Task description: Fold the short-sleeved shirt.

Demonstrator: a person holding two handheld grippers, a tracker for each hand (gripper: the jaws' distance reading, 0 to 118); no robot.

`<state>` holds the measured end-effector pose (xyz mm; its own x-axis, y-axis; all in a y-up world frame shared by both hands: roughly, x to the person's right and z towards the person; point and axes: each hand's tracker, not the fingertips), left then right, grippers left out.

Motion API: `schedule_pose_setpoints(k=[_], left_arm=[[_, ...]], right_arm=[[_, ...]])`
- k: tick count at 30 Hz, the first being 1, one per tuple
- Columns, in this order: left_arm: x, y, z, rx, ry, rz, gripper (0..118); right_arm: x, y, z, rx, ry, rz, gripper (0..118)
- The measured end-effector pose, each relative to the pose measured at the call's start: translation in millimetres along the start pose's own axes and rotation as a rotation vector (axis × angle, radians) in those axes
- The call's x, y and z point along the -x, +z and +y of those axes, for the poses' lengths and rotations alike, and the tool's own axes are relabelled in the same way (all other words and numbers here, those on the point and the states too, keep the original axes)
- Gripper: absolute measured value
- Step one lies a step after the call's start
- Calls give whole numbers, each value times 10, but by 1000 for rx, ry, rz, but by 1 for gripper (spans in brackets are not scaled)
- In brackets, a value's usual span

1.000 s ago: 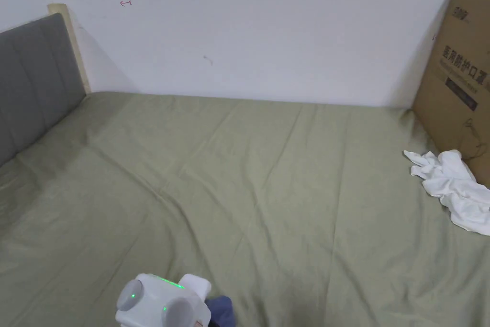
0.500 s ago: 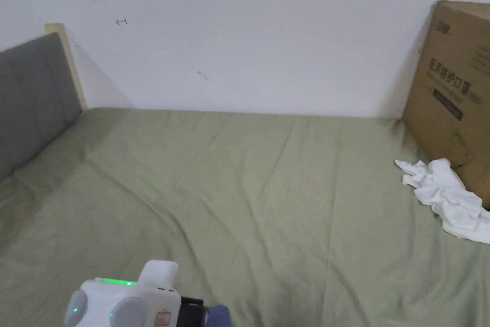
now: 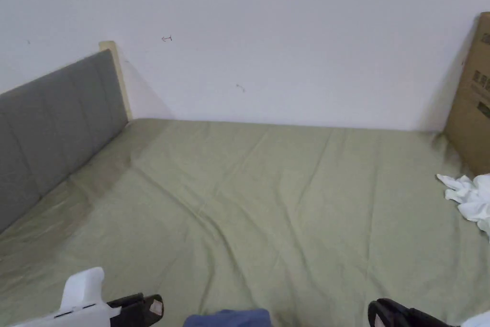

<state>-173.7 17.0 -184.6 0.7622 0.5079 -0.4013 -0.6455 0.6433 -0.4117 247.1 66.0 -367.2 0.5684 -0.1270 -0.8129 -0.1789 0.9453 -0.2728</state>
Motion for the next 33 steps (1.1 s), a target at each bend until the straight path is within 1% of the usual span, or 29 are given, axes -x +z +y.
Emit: schedule_pose_setpoints(k=[2,3,4,5,6,7,8,10,11,13,14,15,16,17,18,19,20,21,22,25,26,27,28,30,31,32,33], left_arm=[[247,-117,27,48,80,-71,2],[380,-151,7,31,144,-95,3],[501,-188,-16,4,186,-137,4],[558,-203,-13,-29,186,-186,11],[618,-231,-3,-27,187,-144,32],[674,-285,16,-17,192,-133,77],[741,-345,15,12,198,-141,97],[821,-466,23,57,257,-168,98],[849,-522,30,83,257,-158,99],[894,-696,-14,121,237,-200,99],[908,-777,-23,152,240,-192,99],[928,-878,-38,172,236,-204,99],[944,-990,-55,202,235,-206,99],[954,-1092,-86,239,233,-209,99],[966,-1221,-108,277,229,-209,99],[963,-1346,-128,320,223,-179,99],[965,-1453,-153,344,216,-170,99],[971,-1567,-171,392,200,-161,99],[947,-1665,-176,442,177,-173,99],[809,-1845,-253,521,149,-258,100],[752,-1895,-284,545,138,-283,105],[655,-1968,-329,574,97,-268,106],[581,-2047,-368,581,18,-212,106],[483,-2151,-451,597,-82,-203,107],[439,-2168,-486,569,-100,-212,109],[427,-2180,-503,562,-71,-218,109],[449,-2182,-474,586,-71,-233,109]], right_arm=[[96,-184,-16,-18,5,72,11],[153,-312,-22,-13,8,72,11],[225,-464,-36,-7,13,82,11],[270,-604,-72,-1,15,100,11],[316,-803,-154,16,8,134,11],[362,-1006,-249,53,-1,155,11],[415,-1193,-339,98,-18,168,11],[480,-1641,-639,203,-70,181,11],[499,-1813,-771,249,-83,180,11],[539,-2164,-1115,370,-145,164,11],[538,-2276,-1261,422,-166,177,11],[541,-2366,-1425,473,-174,175,11],[563,-2426,-1589,528,-156,152,11],[563,-2440,-1713,554,-141,154,11],[551,-2405,-1829,522,-138,157,10],[520,-2315,-1884,444,-172,146,10],[492,-2272,-1888,430,-239,148,10],[456,-2274,-1882,457,-302,140,10],[427,-2280,-1896,461,-332,145,10],[454,-2237,-1927,435,-302,144,10],[463,-2229,-1938,426,-288,143,10],[453,-2228,-1947,422,-286,144,10],[436,-2231,-1959,418,-300,149,10],[381,-2236,-1981,417,-358,167,10],[365,-2233,-1987,417,-367,170,10],[355,-2237,-1974,417,-363,168,10],[357,-2236,-1973,417,-363,170,10]])
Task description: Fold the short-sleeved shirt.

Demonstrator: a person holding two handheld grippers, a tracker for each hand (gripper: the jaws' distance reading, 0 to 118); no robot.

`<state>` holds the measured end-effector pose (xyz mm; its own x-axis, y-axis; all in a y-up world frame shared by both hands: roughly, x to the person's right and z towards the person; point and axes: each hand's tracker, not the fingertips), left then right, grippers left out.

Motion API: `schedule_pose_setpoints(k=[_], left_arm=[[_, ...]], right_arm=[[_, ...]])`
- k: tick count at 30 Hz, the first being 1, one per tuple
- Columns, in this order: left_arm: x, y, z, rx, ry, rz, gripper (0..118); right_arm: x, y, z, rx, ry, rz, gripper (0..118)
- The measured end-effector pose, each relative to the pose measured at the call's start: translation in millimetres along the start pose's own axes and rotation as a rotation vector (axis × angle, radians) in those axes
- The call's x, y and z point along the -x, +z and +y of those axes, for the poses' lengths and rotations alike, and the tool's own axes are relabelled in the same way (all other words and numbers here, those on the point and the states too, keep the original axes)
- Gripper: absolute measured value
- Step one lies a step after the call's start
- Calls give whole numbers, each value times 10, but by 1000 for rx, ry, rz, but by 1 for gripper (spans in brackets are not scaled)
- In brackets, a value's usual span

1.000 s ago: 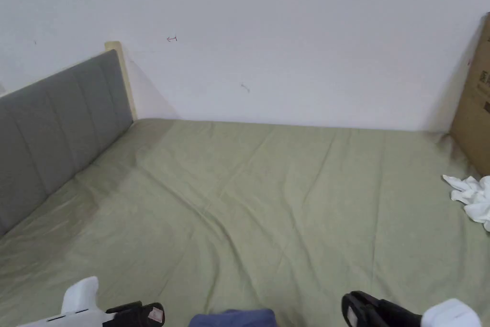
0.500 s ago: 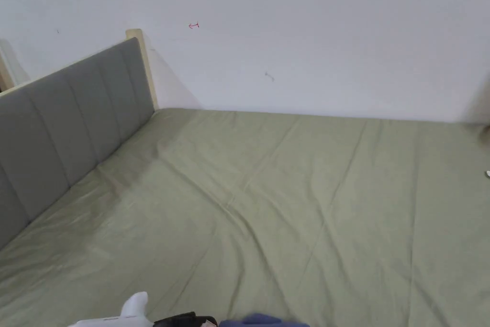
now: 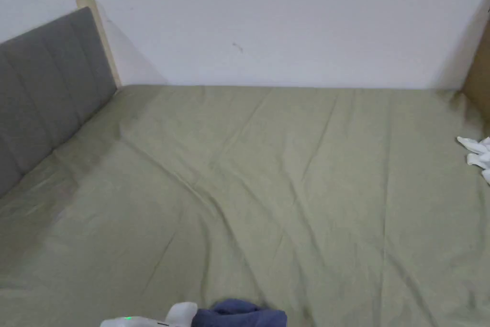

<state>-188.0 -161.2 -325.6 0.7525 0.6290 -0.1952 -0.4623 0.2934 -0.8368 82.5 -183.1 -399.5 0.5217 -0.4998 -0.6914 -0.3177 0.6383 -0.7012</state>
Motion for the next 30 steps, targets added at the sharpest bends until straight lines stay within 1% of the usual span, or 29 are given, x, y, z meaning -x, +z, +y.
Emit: schedule_pose_setpoints(k=[2,3,4,5,6,7,8,9,10,11,12,13,14,16,18,20,21,22,24,26,28,30], left_arm=[[84,67,13,-22,106,-76,108],[117,109,27,-21,128,-110,104],[177,175,56,-36,96,-109,89],[203,194,67,-49,85,-26,64],[262,194,66,-41,108,10,55],[351,178,54,-13,180,-87,55],[389,187,46,-30,220,-126,55],[402,192,33,-45,200,-124,55],[412,200,15,-46,198,-133,55],[435,215,12,-53,211,-157,54],[487,260,21,-69,219,-173,54],[542,303,37,-61,230,-199,54],[578,365,56,-66,214,-184,54],[694,567,182,-52,127,-80,54],[842,775,336,-9,100,-34,54],[1000,1043,506,9,39,45,53],[1107,1189,596,25,18,111,53],[1227,1340,675,40,32,182,53],[1480,1642,799,45,104,220,53],[1675,1951,864,24,99,312,53],[1767,2215,859,33,130,366,53],[1888,2416,833,46,91,381,53]], right_arm=[[6,8,3,-4,6,4,10],[16,13,3,-6,12,7,10],[14,28,8,-13,20,11,11],[6,44,16,-17,24,17,12],[-5,63,42,-9,28,24,14],[-10,96,77,10,18,69,19],[-8,135,114,24,3,69,24],[2,193,168,30,-15,69,31],[4,270,224,34,-19,67,40],[2,346,264,32,-20,69,48],[4,454,296,4,-9,65,54],[0,566,338,-43,14,50,54],[-9,656,376,-74,25,40,54],[-11,870,460,-102,33,3,54],[-5,1031,480,-110,42,3,54],[10,1153,491,-128,53,-7,54],[20,1198,507,-130,59,-8,54],[28,1230,525,-128,61,-9,54],[45,1256,539,-129,57,-15,54],[54,1245,548,-125,51,-19,54],[79,1213,555,-117,56,-21,54],[97,1170,577,-98,65,-22,54]])
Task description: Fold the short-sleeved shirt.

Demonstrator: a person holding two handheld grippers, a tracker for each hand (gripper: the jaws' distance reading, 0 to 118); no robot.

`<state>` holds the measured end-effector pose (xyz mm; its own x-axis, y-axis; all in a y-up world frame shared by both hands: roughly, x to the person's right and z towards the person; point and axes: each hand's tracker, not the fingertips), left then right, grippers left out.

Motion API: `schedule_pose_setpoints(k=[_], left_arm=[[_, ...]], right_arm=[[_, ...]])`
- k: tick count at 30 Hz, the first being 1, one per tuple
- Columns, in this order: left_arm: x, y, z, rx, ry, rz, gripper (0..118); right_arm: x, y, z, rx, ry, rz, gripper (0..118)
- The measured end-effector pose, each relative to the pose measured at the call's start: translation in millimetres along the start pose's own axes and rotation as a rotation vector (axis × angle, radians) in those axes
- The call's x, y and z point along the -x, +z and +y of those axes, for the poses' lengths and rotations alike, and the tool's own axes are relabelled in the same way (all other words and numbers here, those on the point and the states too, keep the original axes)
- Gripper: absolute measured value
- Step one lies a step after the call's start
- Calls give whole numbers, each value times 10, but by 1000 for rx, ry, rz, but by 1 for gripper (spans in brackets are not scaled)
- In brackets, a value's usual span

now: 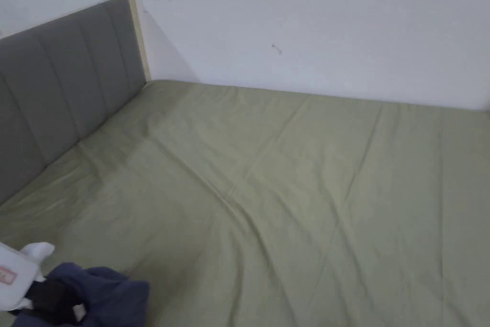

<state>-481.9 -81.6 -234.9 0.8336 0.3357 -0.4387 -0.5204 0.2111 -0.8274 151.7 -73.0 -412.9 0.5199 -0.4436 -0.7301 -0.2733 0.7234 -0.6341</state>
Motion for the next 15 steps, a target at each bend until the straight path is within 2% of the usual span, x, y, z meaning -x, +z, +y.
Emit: schedule_pose_setpoints(k=[4,6,9,11,13,15], left_arm=[[476,211,-17,74,64,48,53],[691,296,-4,79,102,123,53],[893,161,-81,71,210,109,54],[902,-28,-129,56,189,117,72],[958,-73,-201,-7,255,54,81],[1001,-29,-259,-48,273,25,82]], right_arm=[[57,-17,-20,61,78,-47,54],[51,13,-66,70,78,-47,54],[38,33,-154,81,66,-42,54],[-4,-41,-239,97,66,-24,54],[27,-118,-280,160,81,-65,54],[60,-119,-311,149,90,-52,54]])
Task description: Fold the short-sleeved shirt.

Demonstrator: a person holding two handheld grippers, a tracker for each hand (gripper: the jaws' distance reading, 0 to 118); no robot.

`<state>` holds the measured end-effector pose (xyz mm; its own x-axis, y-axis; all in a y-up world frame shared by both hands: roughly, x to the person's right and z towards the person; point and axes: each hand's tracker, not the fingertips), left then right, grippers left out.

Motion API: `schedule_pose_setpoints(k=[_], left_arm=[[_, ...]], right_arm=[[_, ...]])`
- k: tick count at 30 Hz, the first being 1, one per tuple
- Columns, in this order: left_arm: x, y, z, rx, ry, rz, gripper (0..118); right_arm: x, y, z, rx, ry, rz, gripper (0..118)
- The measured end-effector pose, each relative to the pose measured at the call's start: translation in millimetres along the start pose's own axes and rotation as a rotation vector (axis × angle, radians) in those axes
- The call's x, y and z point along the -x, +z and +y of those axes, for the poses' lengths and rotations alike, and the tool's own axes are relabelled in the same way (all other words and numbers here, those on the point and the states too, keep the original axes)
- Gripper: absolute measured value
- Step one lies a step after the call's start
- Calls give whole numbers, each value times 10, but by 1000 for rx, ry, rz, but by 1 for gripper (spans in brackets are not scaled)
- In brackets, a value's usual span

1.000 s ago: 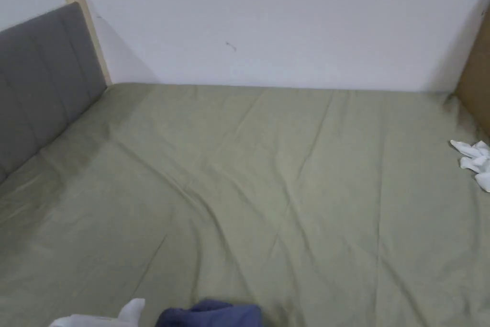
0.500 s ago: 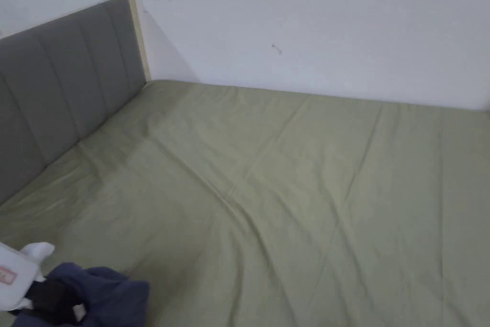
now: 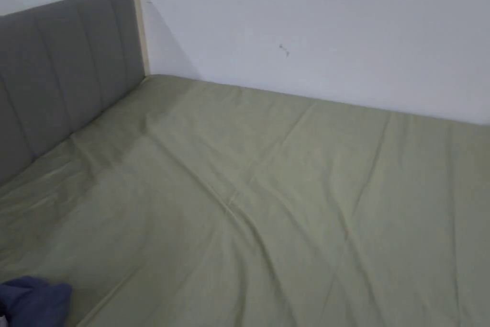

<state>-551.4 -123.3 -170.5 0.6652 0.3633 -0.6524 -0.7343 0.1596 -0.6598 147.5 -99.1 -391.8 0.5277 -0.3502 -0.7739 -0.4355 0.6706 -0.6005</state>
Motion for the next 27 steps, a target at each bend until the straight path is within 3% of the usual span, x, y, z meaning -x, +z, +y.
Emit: schedule_pose_setpoints(k=[2,4,5,8,11,18,20,22,23,25,27], left_arm=[[-96,65,-63,-33,-36,42,95],[-275,115,-143,-72,-116,246,116],[-381,136,-157,-66,-175,362,116],[-697,398,-158,-107,-384,499,116],[-1170,838,-310,-295,-442,589,116],[-2799,1839,-1252,-936,-418,415,116],[-3183,1938,-1578,-1047,-392,300,116],[-3540,1947,-1896,-1109,-375,146,116],[-3718,1908,-2037,-1116,-382,62,116],[-4043,1869,-2294,-1114,-386,-30,117],[-4381,1821,-2521,-1116,-400,-32,118]], right_arm=[[48,26,10,-3,6,14,54],[83,56,57,-14,21,20,54],[91,74,81,-26,30,17,54],[98,216,181,-70,33,-9,54],[96,493,326,-148,58,-42,54],[58,1366,898,-366,170,-212,55],[82,1627,1035,-440,190,-258,71],[111,1873,1153,-500,208,-292,103],[135,1995,1193,-533,206,-310,112],[159,2230,1229,-628,205,-292,116],[153,2391,1268,-664,177,-299,118]])
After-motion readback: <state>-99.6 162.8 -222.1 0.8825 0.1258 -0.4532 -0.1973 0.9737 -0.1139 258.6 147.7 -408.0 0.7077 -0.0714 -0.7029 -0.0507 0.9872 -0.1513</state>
